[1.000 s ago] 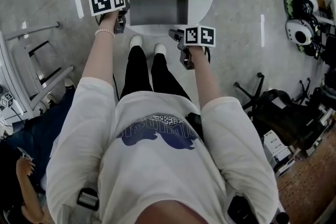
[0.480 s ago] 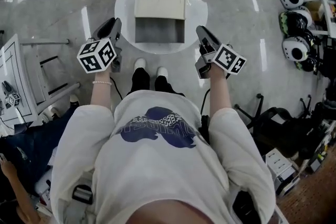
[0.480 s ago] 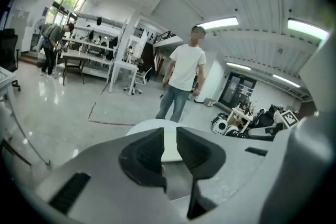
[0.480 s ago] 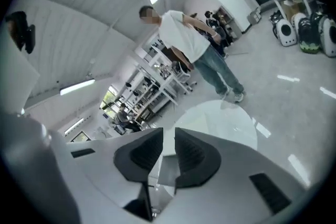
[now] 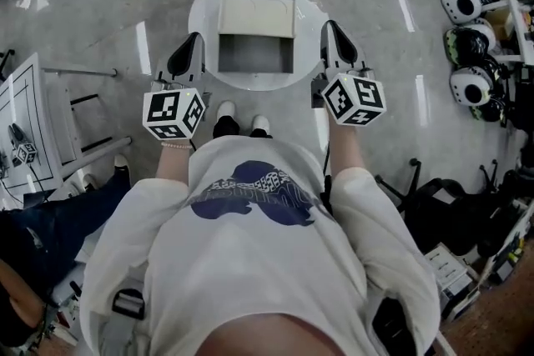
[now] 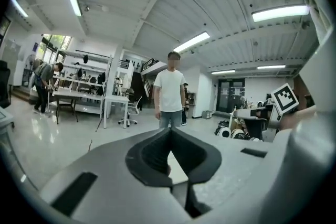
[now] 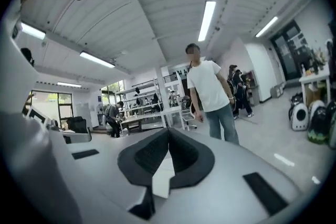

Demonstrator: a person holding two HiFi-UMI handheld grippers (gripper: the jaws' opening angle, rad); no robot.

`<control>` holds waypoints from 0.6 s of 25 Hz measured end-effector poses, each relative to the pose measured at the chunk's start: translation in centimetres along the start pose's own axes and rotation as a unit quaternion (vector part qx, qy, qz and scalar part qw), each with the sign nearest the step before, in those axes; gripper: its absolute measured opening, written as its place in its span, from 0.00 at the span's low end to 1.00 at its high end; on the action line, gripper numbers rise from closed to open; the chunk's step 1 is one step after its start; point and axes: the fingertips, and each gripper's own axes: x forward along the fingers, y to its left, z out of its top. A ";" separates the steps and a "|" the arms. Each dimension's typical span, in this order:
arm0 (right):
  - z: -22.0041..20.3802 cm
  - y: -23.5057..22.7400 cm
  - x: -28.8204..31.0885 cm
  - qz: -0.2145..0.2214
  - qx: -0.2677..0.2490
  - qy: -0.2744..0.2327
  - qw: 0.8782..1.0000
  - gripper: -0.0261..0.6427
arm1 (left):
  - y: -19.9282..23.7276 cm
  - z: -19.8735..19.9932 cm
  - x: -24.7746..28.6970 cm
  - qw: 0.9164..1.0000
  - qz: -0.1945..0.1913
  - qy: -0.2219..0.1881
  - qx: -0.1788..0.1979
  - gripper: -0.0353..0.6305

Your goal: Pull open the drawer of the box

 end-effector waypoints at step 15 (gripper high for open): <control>1.2 3.0 0.9 -0.007 -0.100 -0.042 0.994 0.04 | 0.8 1.5 -0.3 0.996 0.038 -0.045 0.062 0.06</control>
